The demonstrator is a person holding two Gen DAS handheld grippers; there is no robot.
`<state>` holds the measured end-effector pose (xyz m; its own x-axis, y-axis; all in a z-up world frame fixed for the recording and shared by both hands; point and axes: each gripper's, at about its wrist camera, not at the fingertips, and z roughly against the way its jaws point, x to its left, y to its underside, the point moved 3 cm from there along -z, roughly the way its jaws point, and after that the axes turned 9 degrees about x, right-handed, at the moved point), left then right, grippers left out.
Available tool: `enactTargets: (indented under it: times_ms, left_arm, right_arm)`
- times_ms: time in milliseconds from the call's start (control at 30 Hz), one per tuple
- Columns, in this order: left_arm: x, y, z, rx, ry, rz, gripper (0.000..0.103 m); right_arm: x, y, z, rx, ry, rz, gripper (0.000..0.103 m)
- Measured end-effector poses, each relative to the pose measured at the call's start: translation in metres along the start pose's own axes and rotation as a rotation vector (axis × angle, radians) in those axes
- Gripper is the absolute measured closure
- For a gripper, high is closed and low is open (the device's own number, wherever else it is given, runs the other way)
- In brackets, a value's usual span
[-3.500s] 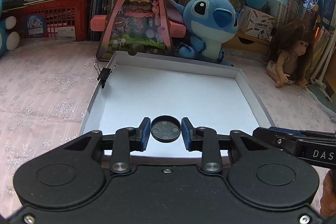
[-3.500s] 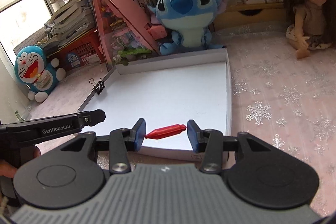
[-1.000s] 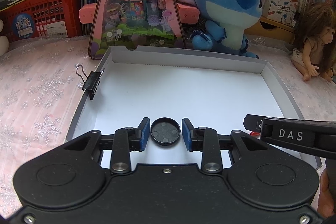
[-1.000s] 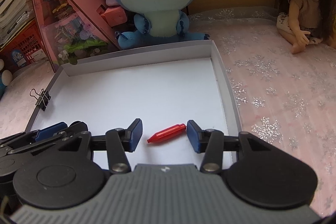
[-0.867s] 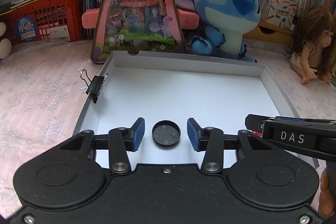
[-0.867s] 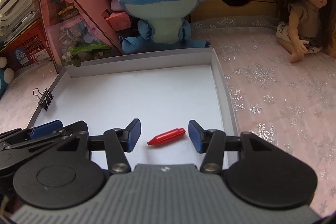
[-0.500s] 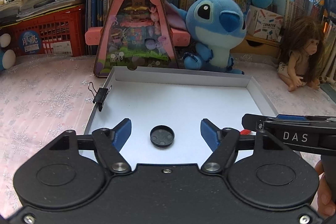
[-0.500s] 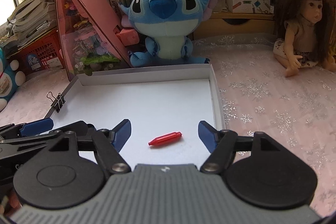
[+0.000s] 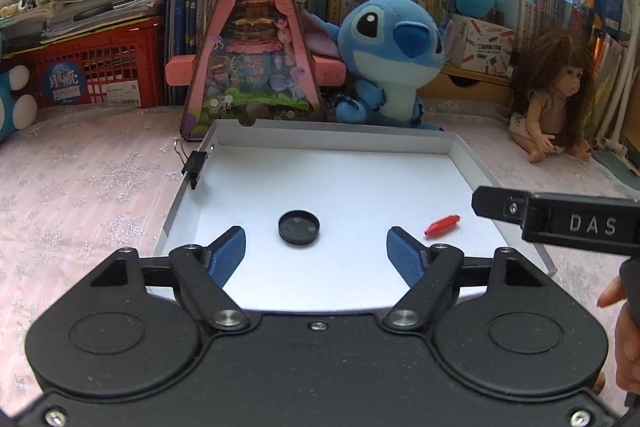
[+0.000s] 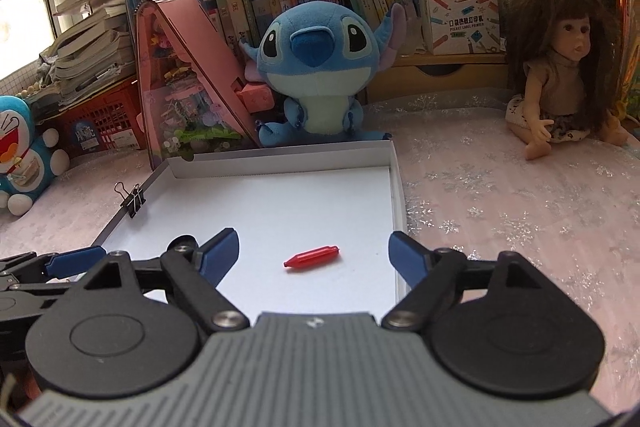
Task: Organize rigid objects
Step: 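Open the left gripper to drop the black lid into the tray, then move the left gripper back toward the blue clip on the cloth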
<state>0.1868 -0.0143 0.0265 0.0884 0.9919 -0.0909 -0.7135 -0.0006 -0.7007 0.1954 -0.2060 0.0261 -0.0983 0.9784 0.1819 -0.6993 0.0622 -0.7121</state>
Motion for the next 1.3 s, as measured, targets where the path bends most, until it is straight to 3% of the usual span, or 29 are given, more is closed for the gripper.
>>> enactTargets:
  times_ms: [367, 533, 933, 1300]
  left_arm:
    - [-0.010, 0.020, 0.031, -0.021, 0.039, -0.032, 0.027]
    - [-0.009, 0.031, 0.045, -0.018, 0.083, -0.002, 0.026]
    - [-0.001, 0.071, 0.070, -0.048, 0.067, 0.014, 0.026]
    - [0.010, 0.102, 0.086, -0.065, 0.063, 0.012, 0.026]
  right_arm:
    - [-0.003, 0.016, 0.029, -0.083, -0.043, 0.018, 0.008]
    - [-0.002, 0.026, 0.042, -0.117, -0.042, 0.043, 0.006]
    - [-0.002, 0.063, 0.057, -0.142, -0.045, 0.107, 0.006]
    - [0.007, 0.102, 0.071, -0.183, 0.035, 0.246, 0.001]
